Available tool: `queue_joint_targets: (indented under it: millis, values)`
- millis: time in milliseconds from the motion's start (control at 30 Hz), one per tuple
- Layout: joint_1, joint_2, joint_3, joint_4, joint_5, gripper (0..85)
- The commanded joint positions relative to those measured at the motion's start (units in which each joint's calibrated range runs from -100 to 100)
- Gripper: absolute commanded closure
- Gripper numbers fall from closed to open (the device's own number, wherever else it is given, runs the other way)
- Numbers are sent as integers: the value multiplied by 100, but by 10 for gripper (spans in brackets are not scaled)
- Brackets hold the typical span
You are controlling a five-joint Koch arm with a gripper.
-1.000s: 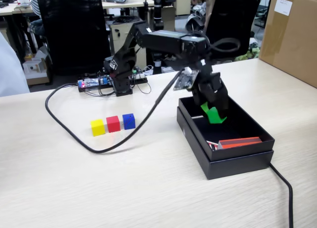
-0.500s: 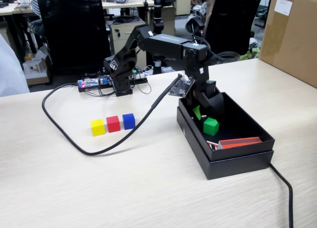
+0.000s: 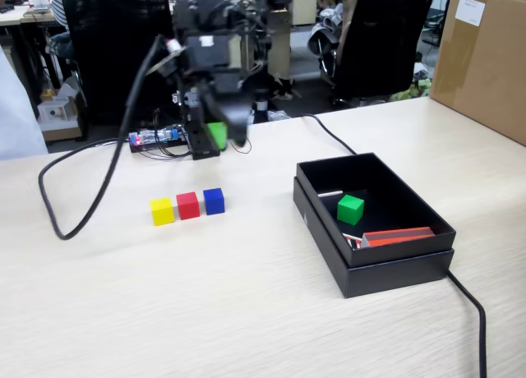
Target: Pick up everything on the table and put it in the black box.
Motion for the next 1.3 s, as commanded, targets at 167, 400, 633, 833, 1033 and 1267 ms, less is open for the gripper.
queue_joint_targets:
  millis: [167, 400, 633, 833, 1033, 1267]
  values:
    - [-835, -421, -1562, 71, -796, 378]
    - [-1123, 142, -2097, 805, -1050, 378]
    - [-1250, 1232, -1916, 1384, -1123, 379]
    - [-1265, 1794, -1771, 1410, -1114, 380]
    - [-1226, 2345, -1472, 1445, -1055, 432]
    - [-1192, 2678, -1254, 1462, -967, 596]
